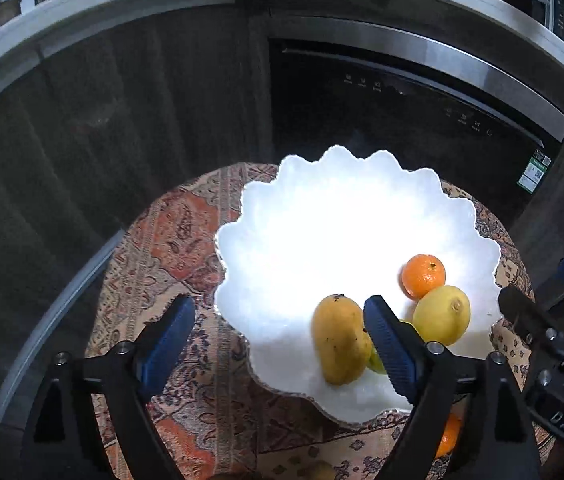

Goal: Organize fruits
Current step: 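Open both tools to release the mango and lemon in the bowl, then move the left tool to the brown kiwi while the right tool approaches the small tan fruit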

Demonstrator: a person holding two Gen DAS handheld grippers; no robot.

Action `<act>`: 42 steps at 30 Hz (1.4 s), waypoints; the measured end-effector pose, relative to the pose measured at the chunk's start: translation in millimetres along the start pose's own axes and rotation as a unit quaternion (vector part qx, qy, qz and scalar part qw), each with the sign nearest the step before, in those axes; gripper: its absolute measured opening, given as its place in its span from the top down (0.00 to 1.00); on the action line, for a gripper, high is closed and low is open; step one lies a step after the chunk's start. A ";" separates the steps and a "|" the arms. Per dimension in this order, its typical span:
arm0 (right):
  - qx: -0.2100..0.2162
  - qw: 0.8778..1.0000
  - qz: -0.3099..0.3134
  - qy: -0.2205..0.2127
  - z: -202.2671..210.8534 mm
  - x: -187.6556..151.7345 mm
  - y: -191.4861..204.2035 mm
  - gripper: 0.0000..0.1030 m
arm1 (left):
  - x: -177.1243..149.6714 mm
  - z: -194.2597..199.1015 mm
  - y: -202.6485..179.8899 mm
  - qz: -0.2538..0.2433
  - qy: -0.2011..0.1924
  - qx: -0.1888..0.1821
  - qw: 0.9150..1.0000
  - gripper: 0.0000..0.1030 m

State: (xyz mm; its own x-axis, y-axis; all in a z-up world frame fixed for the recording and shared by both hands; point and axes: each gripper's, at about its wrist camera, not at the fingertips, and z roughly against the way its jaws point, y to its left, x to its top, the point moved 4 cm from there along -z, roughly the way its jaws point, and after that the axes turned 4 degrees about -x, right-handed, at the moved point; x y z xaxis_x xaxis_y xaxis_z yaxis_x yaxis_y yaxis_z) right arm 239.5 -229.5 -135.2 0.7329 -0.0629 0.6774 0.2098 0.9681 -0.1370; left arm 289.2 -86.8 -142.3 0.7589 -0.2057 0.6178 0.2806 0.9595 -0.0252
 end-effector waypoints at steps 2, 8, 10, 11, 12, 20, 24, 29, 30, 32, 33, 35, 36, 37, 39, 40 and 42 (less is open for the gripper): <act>-0.002 1.000 0.000 -0.006 5.7 1.5 -2.1 0.15 | -1.0 7.8 0.4 0.003 -0.005 0.002 1.000 0.07; -0.002 1.000 -0.005 -0.019 26.5 3.8 -7.2 0.15 | -2.5 26.7 -0.2 0.005 -0.011 0.002 1.000 0.06; 0.000 1.000 -0.007 -0.023 34.3 3.5 -8.5 0.15 | -2.7 34.7 -0.1 0.008 -0.017 0.003 1.000 0.06; 0.000 1.000 -0.007 -0.024 36.7 3.1 -8.2 0.15 | -3.1 39.1 0.6 0.008 -0.019 0.004 1.000 0.06; 0.000 1.000 -0.008 -0.026 41.0 2.9 -8.8 0.15 | -3.7 43.3 1.1 0.008 -0.020 0.003 1.000 0.06; -0.001 0.999 -0.010 -0.037 64.7 -2.7 -11.1 0.15 | -12.8 68.8 2.4 0.003 -0.031 0.011 0.999 0.06; -0.001 0.999 -0.011 -0.038 73.5 -9.3 -12.5 0.15 | -20.7 74.7 1.1 0.002 -0.029 0.011 1.000 0.06; 0.000 0.999 -0.015 -0.034 80.1 -20.2 -12.3 0.15 | -32.1 81.2 0.3 0.003 -0.027 0.011 1.000 0.06; 0.000 0.999 -0.016 -0.033 80.8 -22.3 -12.5 0.15 | -34.1 81.7 -0.1 0.004 -0.027 0.011 1.000 0.06; 0.001 0.999 -0.019 -0.030 81.6 -27.4 -13.3 0.15 | -39.2 82.0 -1.1 0.005 -0.026 0.009 1.000 0.06; 0.002 0.999 -0.021 -0.029 81.6 -30.0 -13.9 0.15 | -41.4 81.5 -1.6 0.005 -0.025 0.008 1.000 0.06; 0.002 0.999 -0.024 -0.025 81.0 -36.1 -15.6 0.15 | -47.3 79.4 -3.5 0.005 -0.022 0.007 1.000 0.06; 0.002 0.999 -0.025 -0.022 80.1 -39.2 -16.2 0.15 | -50.1 78.4 -4.6 0.005 -0.021 0.006 1.000 0.06; 0.002 0.999 -0.026 -0.020 79.1 -42.9 -16.6 0.15 | -52.6 77.2 -5.5 0.003 -0.019 0.005 1.000 0.06; 0.002 1.000 -0.028 -0.014 76.9 -49.8 -17.9 0.15 | -59.4 74.3 -8.1 0.001 -0.016 0.004 1.000 0.06; 0.002 1.000 -0.029 -0.012 76.2 -52.9 -18.3 0.15 | -62.1 73.0 -9.6 0.000 -0.014 0.003 1.000 0.07; 0.000 1.000 -0.031 -0.006 73.8 -60.0 -20.2 0.15 | -68.6 69.4 -12.1 -0.002 -0.010 0.000 1.000 0.07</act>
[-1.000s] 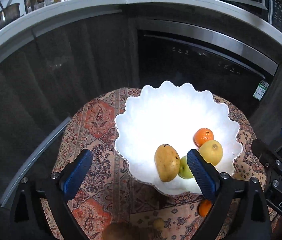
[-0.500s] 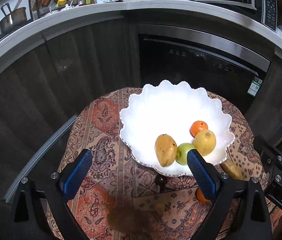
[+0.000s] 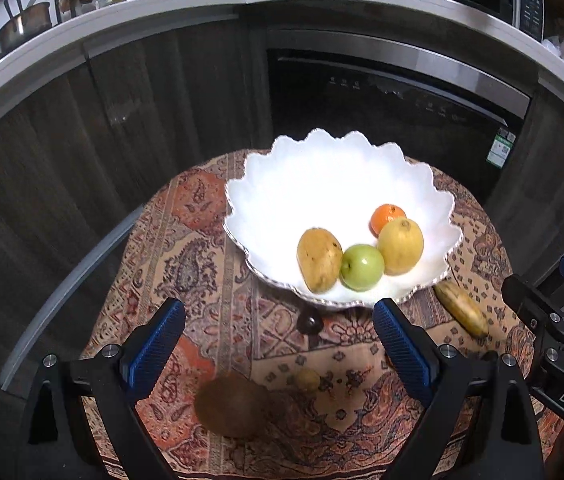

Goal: Organize fruits
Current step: 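Move the left tool to the brown kiwi while the right tool approaches the small tan fruit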

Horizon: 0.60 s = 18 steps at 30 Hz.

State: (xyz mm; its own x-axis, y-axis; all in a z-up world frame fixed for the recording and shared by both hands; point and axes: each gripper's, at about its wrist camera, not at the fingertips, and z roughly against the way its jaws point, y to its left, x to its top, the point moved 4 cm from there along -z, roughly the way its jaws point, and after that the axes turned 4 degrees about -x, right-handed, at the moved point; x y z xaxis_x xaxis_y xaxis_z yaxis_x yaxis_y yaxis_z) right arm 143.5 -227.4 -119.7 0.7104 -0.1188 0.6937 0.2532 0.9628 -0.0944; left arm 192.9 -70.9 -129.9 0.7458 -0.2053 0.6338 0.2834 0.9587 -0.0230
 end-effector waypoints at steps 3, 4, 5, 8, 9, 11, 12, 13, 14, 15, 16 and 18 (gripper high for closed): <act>-0.004 1.000 -0.002 0.007 -2.7 -10.0 -2.5 0.15 | -9.4 -5.6 -4.1 -0.005 0.007 -0.003 1.000 0.09; -0.005 1.000 -0.002 0.009 -3.4 -12.7 -3.6 0.15 | -12.1 -7.2 -5.6 -0.007 0.009 -0.003 1.000 0.09; -0.007 1.000 -0.002 0.011 -4.1 -15.6 -4.7 0.15 | -15.5 -9.4 -7.2 -0.008 0.012 -0.004 1.000 0.10; -0.011 1.000 -0.004 0.014 -6.4 -25.3 -7.4 0.15 | -26.1 -16.9 -12.0 -0.013 0.021 -0.003 1.000 0.12; -0.011 1.000 -0.004 0.016 -7.5 -27.4 -7.9 0.15 | -28.9 -19.3 -13.2 -0.013 0.024 -0.004 1.000 0.14; -0.011 1.000 -0.010 0.021 -10.5 -33.2 -9.9 0.15 | -35.0 -25.4 -15.3 -0.015 0.032 -0.006 0.999 0.15; -0.011 1.000 -0.012 0.023 -12.0 -36.0 -10.3 0.15 | -37.3 -27.8 -15.5 -0.016 0.034 -0.007 0.999 0.17; -0.012 1.000 -0.013 0.025 -13.1 -38.1 -10.2 0.15 | -40.2 -29.6 -16.1 -0.016 0.035 -0.007 0.999 0.17; -0.012 1.000 -0.014 0.025 -14.1 -40.5 -10.2 0.15 | -42.8 -31.9 -16.7 -0.017 0.037 -0.008 0.999 0.19; -0.013 0.999 -0.014 0.026 -15.0 -43.0 -9.8 0.15 | -45.3 -34.5 -17.1 -0.018 0.039 -0.009 0.999 0.19; -0.013 0.999 -0.014 0.027 -16.1 -44.4 -9.4 0.15 | -47.2 -36.7 -17.3 -0.018 0.041 -0.009 0.999 0.19; -0.010 0.999 -0.015 0.032 -19.7 -49.2 -7.2 0.15 | -51.1 -41.5 -16.4 -0.014 0.045 -0.012 0.999 0.21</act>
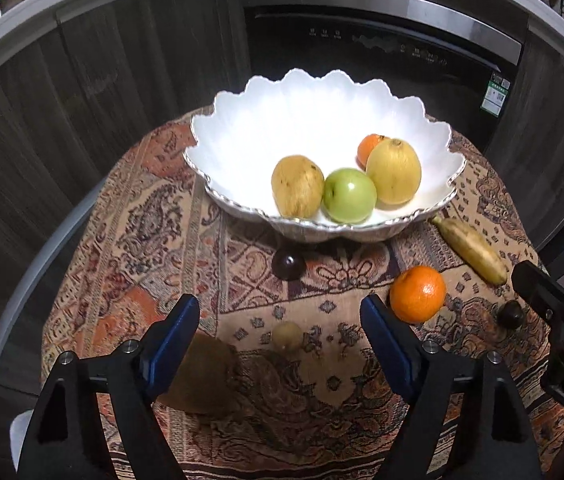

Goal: Organize fruits
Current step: 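Move the left tool to the brown kiwi while the right tool approaches the small tan fruit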

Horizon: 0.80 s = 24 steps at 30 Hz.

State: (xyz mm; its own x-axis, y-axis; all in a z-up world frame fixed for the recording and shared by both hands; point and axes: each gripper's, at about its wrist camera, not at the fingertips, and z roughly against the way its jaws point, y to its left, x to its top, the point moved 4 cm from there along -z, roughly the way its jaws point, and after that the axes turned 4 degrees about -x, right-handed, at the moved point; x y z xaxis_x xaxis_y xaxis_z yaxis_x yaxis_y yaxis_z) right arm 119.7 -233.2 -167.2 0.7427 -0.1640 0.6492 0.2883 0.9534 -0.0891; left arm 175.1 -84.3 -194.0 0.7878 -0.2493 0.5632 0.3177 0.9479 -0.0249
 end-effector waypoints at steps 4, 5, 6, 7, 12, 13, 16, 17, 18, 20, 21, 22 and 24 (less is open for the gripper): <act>0.002 1.000 0.002 0.007 -6.3 -6.9 5.2 0.15 | -6.3 -8.6 3.8 0.007 0.005 -0.005 1.000 0.26; 0.001 1.000 0.005 0.006 -7.5 -8.3 7.0 0.15 | -8.3 -11.7 4.7 0.008 0.008 -0.006 1.000 0.27; 0.000 1.000 0.008 0.006 -8.7 -9.6 8.5 0.15 | -9.6 -13.9 5.3 0.008 0.011 -0.006 1.000 0.27; 0.000 1.000 0.011 0.007 -10.2 -10.9 9.7 0.15 | -10.9 -16.2 5.8 0.009 0.013 -0.006 1.000 0.27; 0.002 1.000 0.011 0.015 -17.8 -14.5 11.2 0.15 | -14.7 -23.9 3.6 0.001 0.013 -0.002 1.000 0.33; 0.002 1.000 0.010 0.017 -19.7 -15.2 10.4 0.15 | -15.4 -25.5 3.5 0.002 0.015 -0.003 1.000 0.35; 0.001 1.000 0.008 0.022 -23.8 -16.9 9.6 0.15 | -17.0 -30.6 2.1 0.003 0.022 -0.011 1.000 0.41; 0.001 1.000 0.007 0.023 -24.7 -17.2 9.6 0.15 | -17.7 -31.8 0.7 -0.001 0.021 -0.010 1.000 0.42; 0.001 1.000 0.007 0.024 -25.6 -17.5 9.5 0.15 | -17.8 -32.1 -0.6 -0.005 0.019 -0.008 1.000 0.42; 0.003 1.000 0.006 0.025 -27.1 -18.2 9.5 0.15 | -17.4 -33.2 -2.0 -0.009 0.016 -0.006 1.000 0.42; 0.003 1.000 0.006 0.026 -28.0 -18.6 9.4 0.15 | -17.0 -33.7 -2.3 -0.010 0.014 -0.004 1.000 0.44; 0.003 1.000 0.006 0.027 -29.1 -18.9 9.0 0.15 | -16.8 -34.2 -2.5 -0.011 0.013 -0.004 1.000 0.44; 0.004 1.000 0.006 0.030 -30.7 -20.1 9.2 0.15 | -16.3 -35.5 -3.5 -0.015 0.012 -0.003 1.000 0.47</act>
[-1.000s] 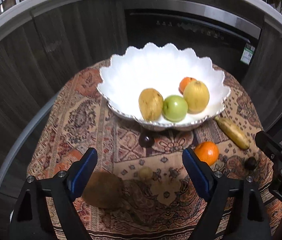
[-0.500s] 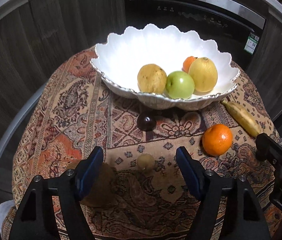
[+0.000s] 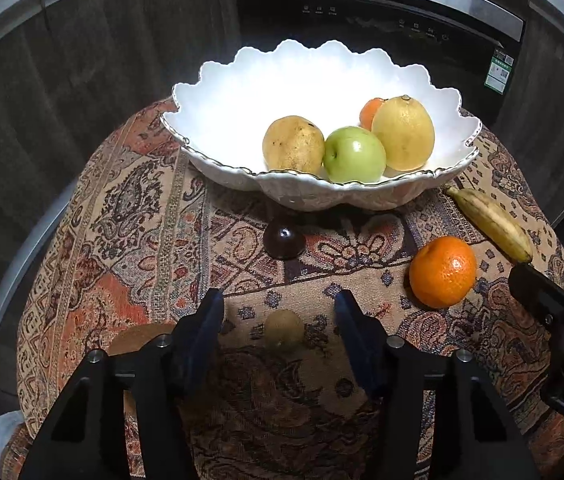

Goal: Organize fruits
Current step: 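Move the left tool to the brown kiwi while the right tool approaches the small tan fruit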

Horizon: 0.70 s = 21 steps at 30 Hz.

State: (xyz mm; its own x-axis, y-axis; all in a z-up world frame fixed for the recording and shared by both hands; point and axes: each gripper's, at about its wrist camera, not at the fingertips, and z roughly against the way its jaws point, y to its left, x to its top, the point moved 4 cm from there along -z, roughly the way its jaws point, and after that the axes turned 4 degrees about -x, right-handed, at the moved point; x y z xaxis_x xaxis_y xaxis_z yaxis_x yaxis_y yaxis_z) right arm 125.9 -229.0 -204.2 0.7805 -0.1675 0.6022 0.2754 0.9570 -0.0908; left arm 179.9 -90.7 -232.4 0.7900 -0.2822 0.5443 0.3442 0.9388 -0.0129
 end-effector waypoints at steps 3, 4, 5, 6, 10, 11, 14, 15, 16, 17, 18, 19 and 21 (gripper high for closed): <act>0.002 1.000 -0.003 0.004 -2.4 -1.0 -0.7 0.15 | -2.2 -5.0 -1.6 -0.002 0.011 -0.003 1.000 0.54; 0.002 1.000 -0.003 0.005 -2.8 -1.1 -1.0 0.15 | -2.6 -4.8 -2.4 -0.006 0.009 -0.001 1.000 0.54; 0.003 1.000 -0.002 0.005 -2.9 -1.2 -1.1 0.15 | -3.1 -5.0 -3.0 -0.009 0.008 0.000 1.000 0.54; 0.002 1.000 -0.003 0.005 -2.9 -1.1 -1.0 0.15 | -3.1 -5.3 -3.5 -0.010 0.008 0.000 1.000 0.55; 0.002 1.000 -0.003 0.006 -3.2 -1.5 -0.9 0.15 | -3.6 -5.1 -3.8 -0.011 0.008 0.004 1.000 0.57; 0.003 1.000 -0.003 0.007 -3.3 -1.6 -0.9 0.15 | -4.0 -5.2 -4.5 -0.012 0.008 0.005 1.000 0.58; 0.005 1.000 -0.004 0.007 -3.1 -1.9 -0.8 0.15 | -4.7 -6.4 -6.9 -0.020 0.008 0.012 1.000 0.58; 0.005 1.000 -0.004 0.007 -3.2 -1.7 -0.7 0.15 | -5.0 -7.1 -7.9 -0.024 0.008 0.016 1.000 0.59; 0.006 1.000 -0.004 0.007 -3.2 -1.7 -0.8 0.15 | -5.2 -7.5 -8.8 -0.027 0.008 0.018 0.999 0.60; 0.006 1.000 -0.004 0.007 -3.2 -1.7 -0.7 0.15 | -5.3 -7.5 -9.5 -0.030 0.007 0.019 0.999 0.64; 0.006 1.000 -0.004 0.007 -3.4 -1.6 -0.6 0.15 | -5.3 -7.4 -9.8 -0.033 0.006 0.020 0.999 0.68; 0.006 1.000 -0.004 0.007 -3.2 -1.5 -0.6 0.15 | -4.9 -7.3 -9.8 -0.034 0.006 0.020 0.999 0.69; 0.007 1.000 -0.004 0.010 -3.1 -1.8 -0.6 0.15 | -4.4 -7.0 -9.2 -0.034 0.006 0.020 0.999 0.73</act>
State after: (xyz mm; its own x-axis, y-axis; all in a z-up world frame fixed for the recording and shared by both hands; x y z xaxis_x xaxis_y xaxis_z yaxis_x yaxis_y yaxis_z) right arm 126.1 -230.0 -207.8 0.7889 -0.1800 0.5876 0.2744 0.9587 -0.0748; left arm 176.8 -99.4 -240.6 0.7713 -0.3482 0.5328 0.3772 0.9243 0.0580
